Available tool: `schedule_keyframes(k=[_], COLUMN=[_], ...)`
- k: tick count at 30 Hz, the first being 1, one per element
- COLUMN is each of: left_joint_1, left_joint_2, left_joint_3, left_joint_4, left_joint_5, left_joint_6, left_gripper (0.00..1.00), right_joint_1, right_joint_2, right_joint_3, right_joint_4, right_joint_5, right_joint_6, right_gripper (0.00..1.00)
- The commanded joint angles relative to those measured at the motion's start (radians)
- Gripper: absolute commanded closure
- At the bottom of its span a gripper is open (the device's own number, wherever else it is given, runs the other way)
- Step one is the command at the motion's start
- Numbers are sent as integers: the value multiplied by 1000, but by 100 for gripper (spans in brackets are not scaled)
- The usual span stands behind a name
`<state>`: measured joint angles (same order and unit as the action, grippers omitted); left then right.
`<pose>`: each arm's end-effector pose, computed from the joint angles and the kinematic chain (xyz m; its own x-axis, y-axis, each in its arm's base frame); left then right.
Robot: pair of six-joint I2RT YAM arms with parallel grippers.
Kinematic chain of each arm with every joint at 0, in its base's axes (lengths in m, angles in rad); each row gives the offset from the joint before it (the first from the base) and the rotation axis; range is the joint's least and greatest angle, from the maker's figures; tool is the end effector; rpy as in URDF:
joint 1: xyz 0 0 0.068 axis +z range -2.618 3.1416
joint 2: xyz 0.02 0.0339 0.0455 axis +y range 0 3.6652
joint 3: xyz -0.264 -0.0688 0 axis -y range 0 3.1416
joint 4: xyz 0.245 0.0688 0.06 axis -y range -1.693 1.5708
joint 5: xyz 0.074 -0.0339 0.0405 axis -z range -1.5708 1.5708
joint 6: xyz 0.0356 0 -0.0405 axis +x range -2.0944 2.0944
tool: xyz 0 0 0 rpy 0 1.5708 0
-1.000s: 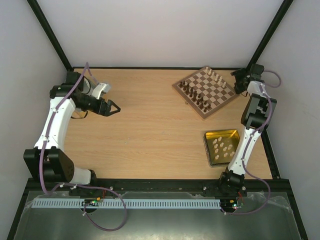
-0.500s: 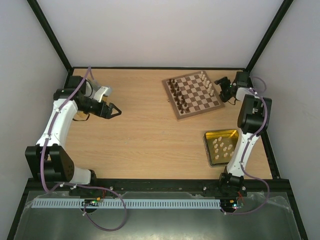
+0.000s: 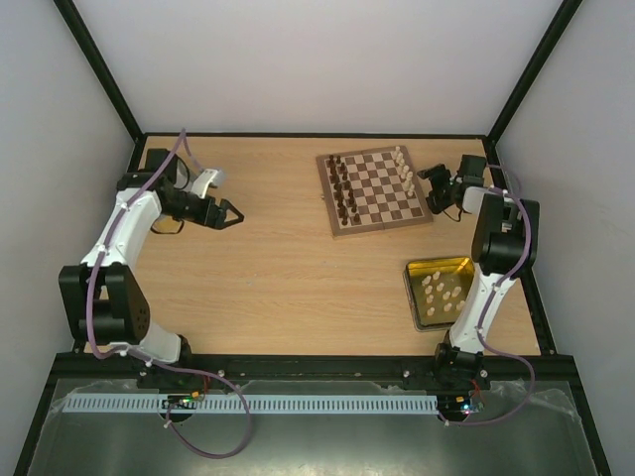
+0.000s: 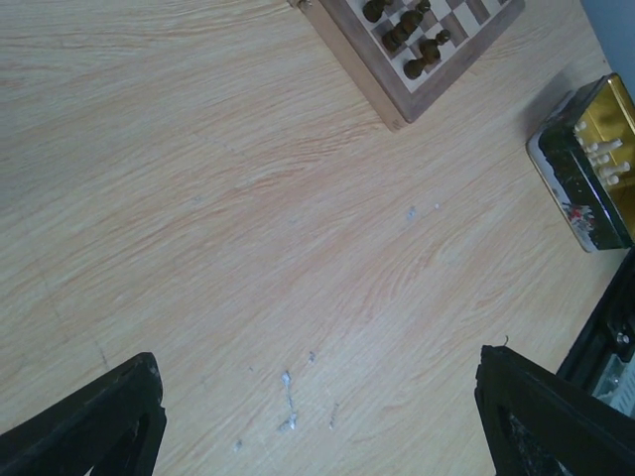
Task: Set up the chess pieces on the board
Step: Move the chessboard to the center of the board.
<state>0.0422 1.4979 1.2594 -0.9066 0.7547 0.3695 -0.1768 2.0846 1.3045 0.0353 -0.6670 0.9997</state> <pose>0.2950 -0.0120 0.2862 -0.7575 0.2313 -0.6104 0.5635 0.7037 -0.4327 0.4381 -0.0559 0.1446 -0.6211 0.7824 -0.0446 0.3940 0.3610 0.8452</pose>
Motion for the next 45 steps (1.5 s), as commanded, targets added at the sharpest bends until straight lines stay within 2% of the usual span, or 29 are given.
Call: schedule_keyframes(k=[1,5,7,11,16,21,22,27,33,45], left_joint_1=[-9,-28,-40,-61,-93,-130,-135,-143,-151,-153], left_joint_2=[67,137,166,198,209,255,266,305,330,371], left_joint_3=[31,80,105,133,131,159,171,204,202,178], left_joint_4=[61,75,74,80,84,54,45,41,53,116], left_joint_5=[-2,-21,-22,-23,-60,-140,-149,-160,-166,-181], left_joint_6=[-45,-61,-65,-84,-90,-50,-47,-58,-66,-84], left_gripper=[16,29,33,34,33,34,34,34,34,36], right_joint_1=[-2,-6,-11,-26,-46,-51,-50,-46,-27,43], right_joint_2=[-12,7,28,80,187,366,396,489,509,553], right_joint_3=[-19,33,70,159,341,586,625,713,731,792], right_joint_4=[-73,-106,-124,-151,-202,-272,-278,-259,-252,-392], right_joint_5=[36,43,46,54,55,-3,-12,-46,-69,-135], right_joint_6=[27,23,21,30,34,43,48,82,71,-12], right_gripper=[16,34,43,55,65,94,96,98,98,98])
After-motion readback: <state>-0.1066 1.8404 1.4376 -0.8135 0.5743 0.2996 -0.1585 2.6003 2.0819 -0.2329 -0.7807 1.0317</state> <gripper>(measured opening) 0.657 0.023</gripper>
